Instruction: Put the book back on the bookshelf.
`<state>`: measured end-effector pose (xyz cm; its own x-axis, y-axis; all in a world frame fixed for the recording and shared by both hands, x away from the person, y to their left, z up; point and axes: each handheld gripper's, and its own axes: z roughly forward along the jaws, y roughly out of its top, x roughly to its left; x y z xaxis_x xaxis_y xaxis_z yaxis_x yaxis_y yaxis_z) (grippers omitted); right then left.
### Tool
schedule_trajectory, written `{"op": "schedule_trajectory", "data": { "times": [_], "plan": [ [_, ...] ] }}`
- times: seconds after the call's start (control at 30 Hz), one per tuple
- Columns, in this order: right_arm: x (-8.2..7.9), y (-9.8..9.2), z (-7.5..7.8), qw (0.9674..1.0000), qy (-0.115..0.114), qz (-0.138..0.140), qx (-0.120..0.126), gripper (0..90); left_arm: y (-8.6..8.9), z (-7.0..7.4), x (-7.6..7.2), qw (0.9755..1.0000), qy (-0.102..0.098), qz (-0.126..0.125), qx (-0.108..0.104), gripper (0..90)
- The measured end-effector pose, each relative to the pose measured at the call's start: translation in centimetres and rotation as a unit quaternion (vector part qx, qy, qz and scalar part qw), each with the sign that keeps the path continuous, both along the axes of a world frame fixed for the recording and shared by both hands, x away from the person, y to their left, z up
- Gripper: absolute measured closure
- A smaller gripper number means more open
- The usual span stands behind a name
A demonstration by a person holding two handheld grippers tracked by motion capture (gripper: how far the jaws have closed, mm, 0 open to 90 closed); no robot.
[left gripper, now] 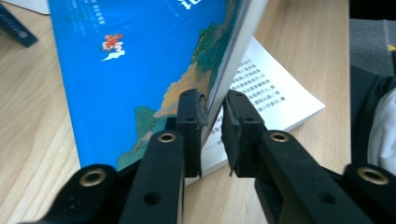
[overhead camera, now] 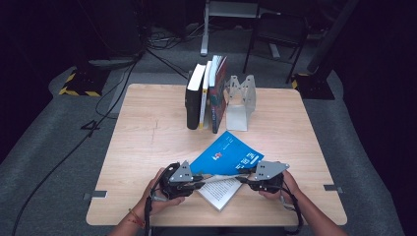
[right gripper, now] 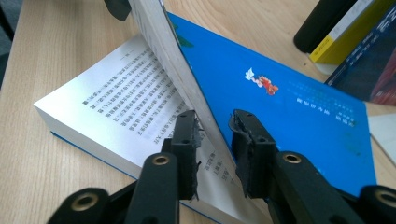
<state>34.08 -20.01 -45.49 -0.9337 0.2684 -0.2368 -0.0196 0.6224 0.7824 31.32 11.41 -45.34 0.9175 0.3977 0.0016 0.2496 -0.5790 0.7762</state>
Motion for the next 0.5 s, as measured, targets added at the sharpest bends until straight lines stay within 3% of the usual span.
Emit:
{"op": "schedule_trajectory", "data": {
  "times": [0.13,0.2,0.3,0.37,0.43,0.5],
  "plan": [
    [-0.3,0.4,0.2,1.0000,0.002,-0.004,-0.002,73.7,-1.1,0.2,-0.2,0.9999,-0.008,0.002,0.009,65.0],
    [-0.4,0.7,0.2,1.0000,0.001,-0.006,-0.004,74.3,-2.0,0.0,0.0,0.9996,-0.014,-0.001,0.024,57.8],
    [-0.6,1.0,0.3,1.0000,0.001,-0.007,-0.007,74.6,-2.6,0.0,0.2,0.9994,-0.019,-0.005,0.027,56.8],
    [-0.8,1.2,0.5,1.0000,-0.002,-0.008,-0.004,74.8,-2.9,0.0,0.4,0.9993,-0.024,-0.002,0.028,59.5],
    [-0.9,1.4,0.5,1.0000,-0.005,-0.004,-0.005,74.8,-3.0,-0.2,0.7,0.9992,-0.025,0.002,0.031,70.2],
    [-1.0,1.5,0.4,1.0000,-0.003,-0.003,-0.008,73.5,-2.8,-0.4,0.8,0.9991,-0.027,-0.005,0.032,74.3]
  ]
}}
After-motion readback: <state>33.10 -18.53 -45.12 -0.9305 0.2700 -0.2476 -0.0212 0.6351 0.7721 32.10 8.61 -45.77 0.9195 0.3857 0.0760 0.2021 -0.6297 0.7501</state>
